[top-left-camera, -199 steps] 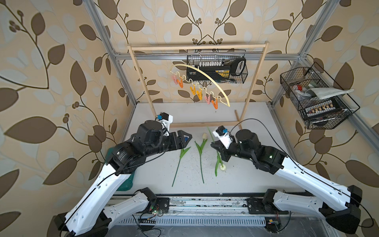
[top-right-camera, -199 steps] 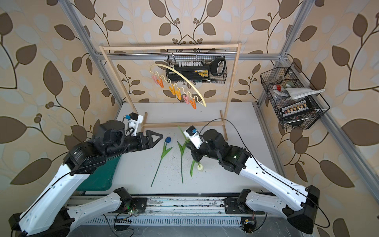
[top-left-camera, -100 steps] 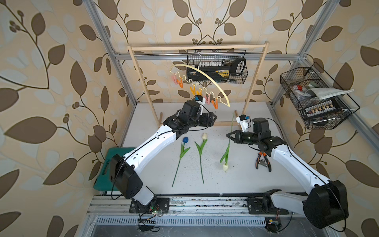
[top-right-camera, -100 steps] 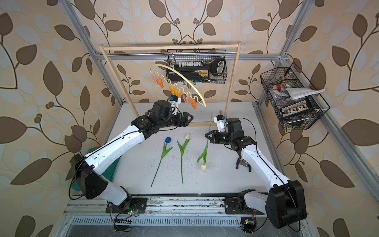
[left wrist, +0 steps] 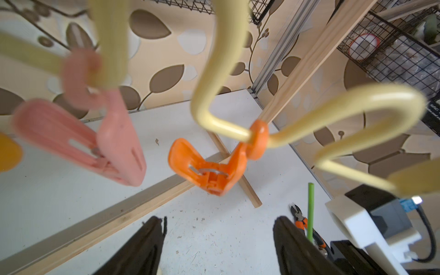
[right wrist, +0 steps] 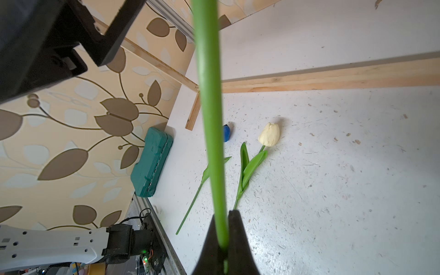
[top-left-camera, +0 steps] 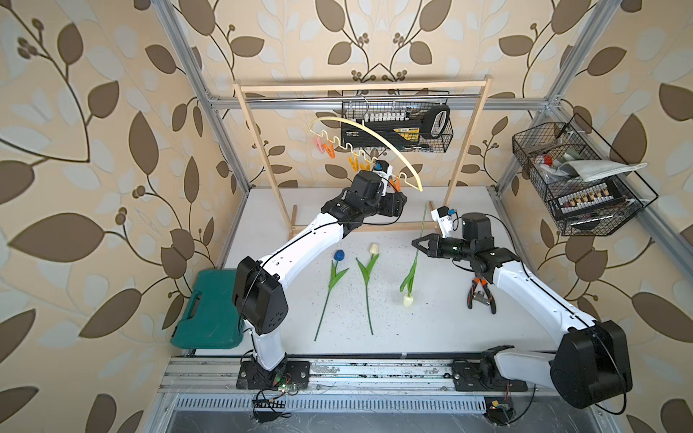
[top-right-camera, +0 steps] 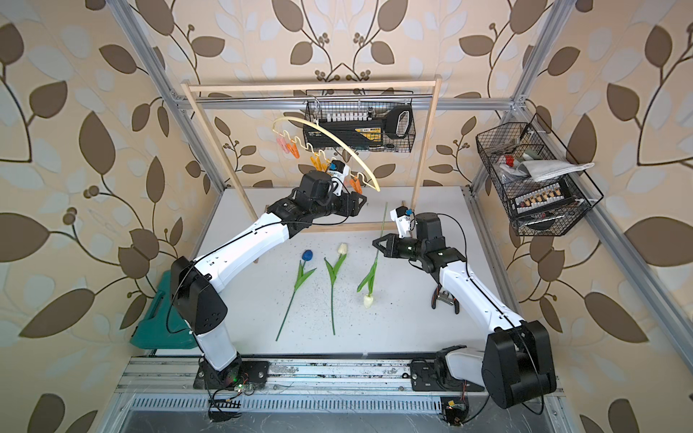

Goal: Dry the flowers on a clothes hanger
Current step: Open the clamp at the hanger.

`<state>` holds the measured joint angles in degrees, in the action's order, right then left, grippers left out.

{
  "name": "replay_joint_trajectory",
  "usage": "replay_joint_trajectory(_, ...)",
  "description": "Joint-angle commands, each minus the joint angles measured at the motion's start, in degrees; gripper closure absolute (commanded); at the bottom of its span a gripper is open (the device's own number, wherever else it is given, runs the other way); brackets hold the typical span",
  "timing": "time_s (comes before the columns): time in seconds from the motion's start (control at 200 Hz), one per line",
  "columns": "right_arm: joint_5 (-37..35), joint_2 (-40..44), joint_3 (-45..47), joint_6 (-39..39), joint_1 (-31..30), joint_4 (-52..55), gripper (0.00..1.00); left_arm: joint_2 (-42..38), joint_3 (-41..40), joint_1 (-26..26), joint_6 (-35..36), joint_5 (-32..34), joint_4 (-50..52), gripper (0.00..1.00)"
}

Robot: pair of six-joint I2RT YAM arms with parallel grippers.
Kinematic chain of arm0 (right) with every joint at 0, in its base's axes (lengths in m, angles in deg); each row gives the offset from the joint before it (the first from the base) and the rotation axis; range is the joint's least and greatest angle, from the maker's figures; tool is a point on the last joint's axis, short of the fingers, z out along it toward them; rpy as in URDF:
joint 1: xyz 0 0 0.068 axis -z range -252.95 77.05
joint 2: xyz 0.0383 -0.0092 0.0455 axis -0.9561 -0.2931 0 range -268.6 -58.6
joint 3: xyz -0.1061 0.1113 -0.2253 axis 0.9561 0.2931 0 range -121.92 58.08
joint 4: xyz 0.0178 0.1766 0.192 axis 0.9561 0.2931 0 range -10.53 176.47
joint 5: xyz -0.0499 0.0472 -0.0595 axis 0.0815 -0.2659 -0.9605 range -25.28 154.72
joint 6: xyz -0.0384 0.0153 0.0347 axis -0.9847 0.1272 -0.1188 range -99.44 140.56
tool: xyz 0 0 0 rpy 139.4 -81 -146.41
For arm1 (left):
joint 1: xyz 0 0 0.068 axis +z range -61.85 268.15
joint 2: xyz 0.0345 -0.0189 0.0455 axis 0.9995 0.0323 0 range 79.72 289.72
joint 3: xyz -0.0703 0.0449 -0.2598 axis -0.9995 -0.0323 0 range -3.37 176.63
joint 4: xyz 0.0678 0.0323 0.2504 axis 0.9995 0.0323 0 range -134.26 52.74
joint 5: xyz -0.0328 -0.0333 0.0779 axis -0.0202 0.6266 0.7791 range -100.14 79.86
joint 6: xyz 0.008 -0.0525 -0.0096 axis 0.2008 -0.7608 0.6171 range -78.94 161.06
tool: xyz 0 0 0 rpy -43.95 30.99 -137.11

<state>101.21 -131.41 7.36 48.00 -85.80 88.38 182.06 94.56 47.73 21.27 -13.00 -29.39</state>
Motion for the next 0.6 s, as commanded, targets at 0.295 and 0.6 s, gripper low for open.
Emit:
replay_joint_trajectory(0.295, 3.76, 0.77, 1.41, 1.74, 0.26, -3.26, 1.0, -3.23, -3.62, 0.61, 3.13, 3.25, -13.43, 0.29)
replay_joint_trajectory(0.6, 4.55, 1.39, 1.42, 1.99, 0.27, -3.67, 1.0, -4.67, -8.11, 0.61, 5.19, 5.51, -20.82, 0.32)
